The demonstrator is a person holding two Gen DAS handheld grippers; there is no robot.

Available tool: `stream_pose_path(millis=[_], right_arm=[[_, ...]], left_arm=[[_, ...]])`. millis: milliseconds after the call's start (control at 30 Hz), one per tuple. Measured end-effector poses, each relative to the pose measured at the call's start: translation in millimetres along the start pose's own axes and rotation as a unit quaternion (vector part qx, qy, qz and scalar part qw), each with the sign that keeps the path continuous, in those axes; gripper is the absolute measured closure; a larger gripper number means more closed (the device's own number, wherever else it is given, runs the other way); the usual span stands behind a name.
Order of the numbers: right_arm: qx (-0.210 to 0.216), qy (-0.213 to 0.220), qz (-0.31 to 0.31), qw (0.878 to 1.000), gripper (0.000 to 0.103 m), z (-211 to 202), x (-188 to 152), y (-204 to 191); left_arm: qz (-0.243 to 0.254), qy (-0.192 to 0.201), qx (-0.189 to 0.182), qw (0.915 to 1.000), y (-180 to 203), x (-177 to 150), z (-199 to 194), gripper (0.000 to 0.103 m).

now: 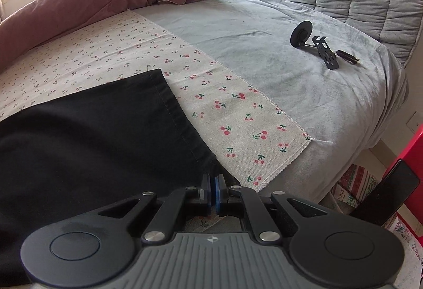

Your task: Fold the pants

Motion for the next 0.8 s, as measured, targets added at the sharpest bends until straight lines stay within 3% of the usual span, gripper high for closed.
stream_pose_path(millis=[33, 67, 100, 167, 233, 400, 567, 700, 800], right_arm=[[-0.008, -0.005, -0.011, 1.0, 0.098, 3, -1, -2], [-0.017, -0.007, -0.019, 1.0, 0.091, 5, -1, -3], [-0.023, -0.004, -0.022, 0.999, 0.077, 5, -1, -3], [-0.034, 0.018, -0.017, 0.999, 0.064, -1, 3, -1], [-0.031, 0.042, -0.014, 0.999, 0.063, -11, 11, -1], [0.015, 0.07, -0.009, 0.997, 0.056, -20, 25, -23], [0.111, 0.075, -0.054, 0.99, 0.054, -31, 26, -74], [0.209, 0.069, -0.108, 0.969, 0.053, -46, 18, -130], [0.289, 0.057, -0.165, 0.941, 0.053, -60, 5, -184]], left_arm=[[-0.001, -0.008, -0.003, 1.0, -1, -2, 2, 0.098], [0.001, -0.009, -0.007, 0.9999, -1, -3, 2, 0.097], [0.002, -0.007, -0.01, 0.9999, -2, -3, 0, 0.092], [-0.003, 0.005, -0.023, 0.9997, -5, 0, -11, 0.074], [-0.01, 0.032, -0.013, 0.9994, -13, 6, -25, 0.037], [-0.055, 0.068, 0.052, 0.9948, -50, 18, -50, 0.034], [-0.096, 0.044, 0.104, 0.989, -79, 4, -52, 0.034], [-0.117, 0.027, 0.146, 0.9821, -99, -15, -48, 0.034], [-0.125, -0.023, 0.148, 0.9807, -106, -32, -41, 0.034]])
Point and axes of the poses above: each gripper's, at about its wrist camera, not at the fingertips, and z roughly the way its jaws point, y to its right, x to its top, the point moved 2 cm from there along z, roughly the way its jaws point, and after that the axes turned 4 degrees about -x, right-handed, at the moved point
